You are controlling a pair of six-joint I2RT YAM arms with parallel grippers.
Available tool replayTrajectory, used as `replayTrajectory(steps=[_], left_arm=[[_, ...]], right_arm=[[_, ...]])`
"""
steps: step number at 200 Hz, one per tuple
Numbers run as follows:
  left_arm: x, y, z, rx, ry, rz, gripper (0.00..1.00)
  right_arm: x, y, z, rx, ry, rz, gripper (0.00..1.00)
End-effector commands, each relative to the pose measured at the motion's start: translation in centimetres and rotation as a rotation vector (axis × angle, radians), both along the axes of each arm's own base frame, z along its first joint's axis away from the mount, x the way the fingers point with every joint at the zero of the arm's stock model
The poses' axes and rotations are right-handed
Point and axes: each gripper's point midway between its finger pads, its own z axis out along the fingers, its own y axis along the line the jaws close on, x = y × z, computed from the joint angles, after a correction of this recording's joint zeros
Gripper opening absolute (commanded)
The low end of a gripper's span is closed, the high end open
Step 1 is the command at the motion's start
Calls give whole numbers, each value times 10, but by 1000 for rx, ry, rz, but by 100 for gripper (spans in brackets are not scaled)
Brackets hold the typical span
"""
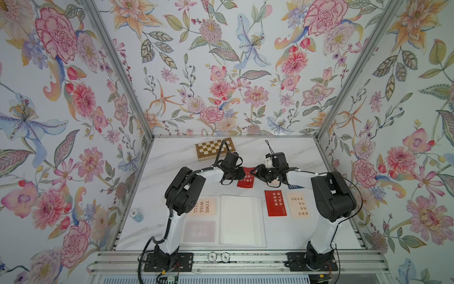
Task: Place the photos into the photo albums
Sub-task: Pick up the photo at the center of the board.
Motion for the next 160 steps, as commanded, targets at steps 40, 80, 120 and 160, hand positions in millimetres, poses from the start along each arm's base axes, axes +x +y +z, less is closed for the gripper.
replayTrajectory(steps=[40,80,120,160], left_arm=[[-22,11,-18,-47,125,23,37],[-22,13,-14,-74,127,32,36],[-23,15,-14,-77,127,32,36],[-23,17,-13,-82,129,36,36]], right_arm=[[4,14,27,128,-78,3,43],[5,23,26,160,-85,11,42],[1,34,16,133,-65,36,38],[-2,36,6,75,-44,40,30]])
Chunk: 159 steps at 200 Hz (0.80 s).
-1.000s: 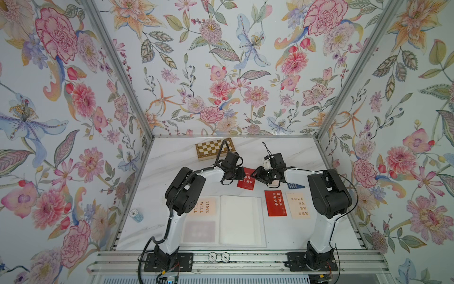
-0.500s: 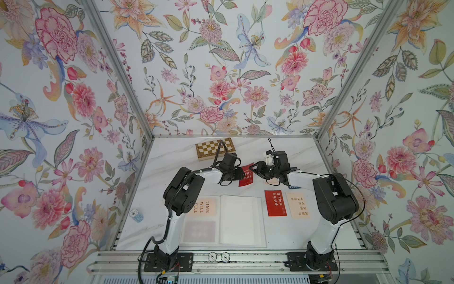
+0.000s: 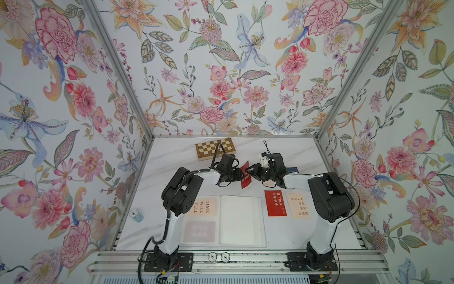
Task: Place the photos into the photo albums
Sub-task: Pick up the photo at the center of the board.
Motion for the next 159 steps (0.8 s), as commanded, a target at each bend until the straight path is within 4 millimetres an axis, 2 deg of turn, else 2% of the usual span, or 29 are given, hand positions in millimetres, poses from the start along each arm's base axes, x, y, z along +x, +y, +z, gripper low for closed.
replayTrajectory(steps=[1,16,56,83,107,159], left_arm=[[-14,12,-14,31,74,10,36],[-13,14,-14,32,73,12,36],[-14,16,-10,26,64,10,36],[-14,19,0,26,45,3,44],[-15,25,18,22,4,-3,58],[-23,51,66,34,-109,-21,75]], right_arm=[[2,3,-8,-54,16,4,30],[0,-1,-17,-133,32,6,25],[-4,-10,-22,-215,29,4,9],[-6,-15,-18,-240,15,5,0],[-9,-19,-8,-248,-11,6,0],[-20,-21,32,-196,-83,16,0]])
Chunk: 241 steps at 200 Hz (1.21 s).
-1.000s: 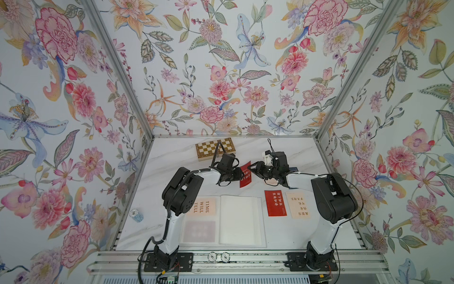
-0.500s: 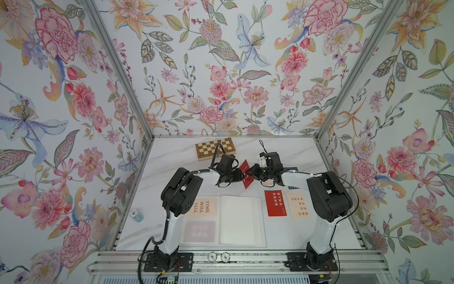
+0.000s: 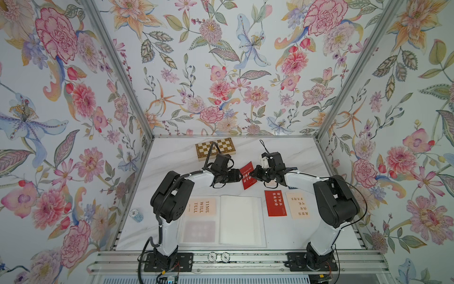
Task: Place the photos into the photo albums
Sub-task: Pick up the photo at the center of the board.
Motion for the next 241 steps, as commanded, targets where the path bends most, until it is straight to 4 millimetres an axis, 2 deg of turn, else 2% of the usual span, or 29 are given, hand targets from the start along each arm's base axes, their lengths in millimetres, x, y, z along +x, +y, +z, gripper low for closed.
replayTrajectory(steps=[1,49,80,90,94,96,102,123,174,241], left_arm=[[-4,15,32,11,-80,-19,75],[-23,38,62,-57,-158,-25,81],[-36,48,71,-123,-183,-35,82],[-41,47,68,-149,-178,-48,82],[-43,47,67,-163,-173,-55,82],[-44,47,77,-180,-193,-59,82],[-47,45,82,-206,-204,-70,81],[-54,45,83,-265,-210,-84,78],[-64,43,89,-330,-214,-112,61],[-69,43,93,-335,-211,-126,45]], right_arm=[[-8,-2,25,21,-53,21,0],[-29,8,58,133,-114,67,0],[-50,23,77,220,-152,147,0],[-57,29,81,236,-161,181,0],[-61,31,81,240,-161,194,0],[-62,32,81,242,-163,198,0],[-67,35,82,251,-167,217,0],[-81,46,80,287,-166,276,0],[-114,72,74,358,-140,410,0],[-121,79,60,374,-88,435,0]])
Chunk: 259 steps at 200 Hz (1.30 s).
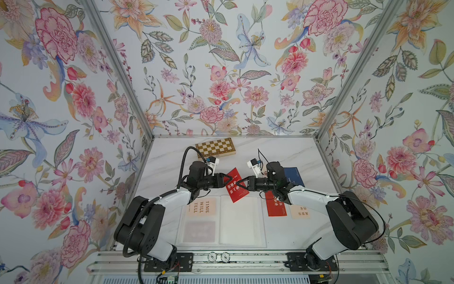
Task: Place the photos into the photo albums
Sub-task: Pick up the photo at the center of the board.
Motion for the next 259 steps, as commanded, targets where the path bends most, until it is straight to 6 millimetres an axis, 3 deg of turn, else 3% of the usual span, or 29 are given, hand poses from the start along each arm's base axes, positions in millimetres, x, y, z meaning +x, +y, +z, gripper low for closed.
replayTrajectory(steps=[1,53,103,116,141,163,213,259], left_arm=[[-7,-3,17,-40,-45,-43,44],[-11,-2,23,-44,-51,-50,26],[-12,-3,29,-57,-56,-64,0],[-12,-3,30,-62,-54,-59,0],[-8,2,31,-79,-53,-32,0],[-2,13,31,-108,-41,18,0],[11,49,29,-80,-54,162,0],[16,74,28,-90,-46,280,0]], right_arm=[[-10,6,-8,14,28,50,0],[-10,3,-17,-7,49,62,0],[-5,3,-17,-8,55,63,0],[-4,2,-17,-6,56,61,4],[-2,1,-16,-5,56,51,27],[0,-4,-19,-10,65,28,36],[6,-23,-38,-53,112,-124,42],[-7,-2,-33,-19,109,-161,43]])
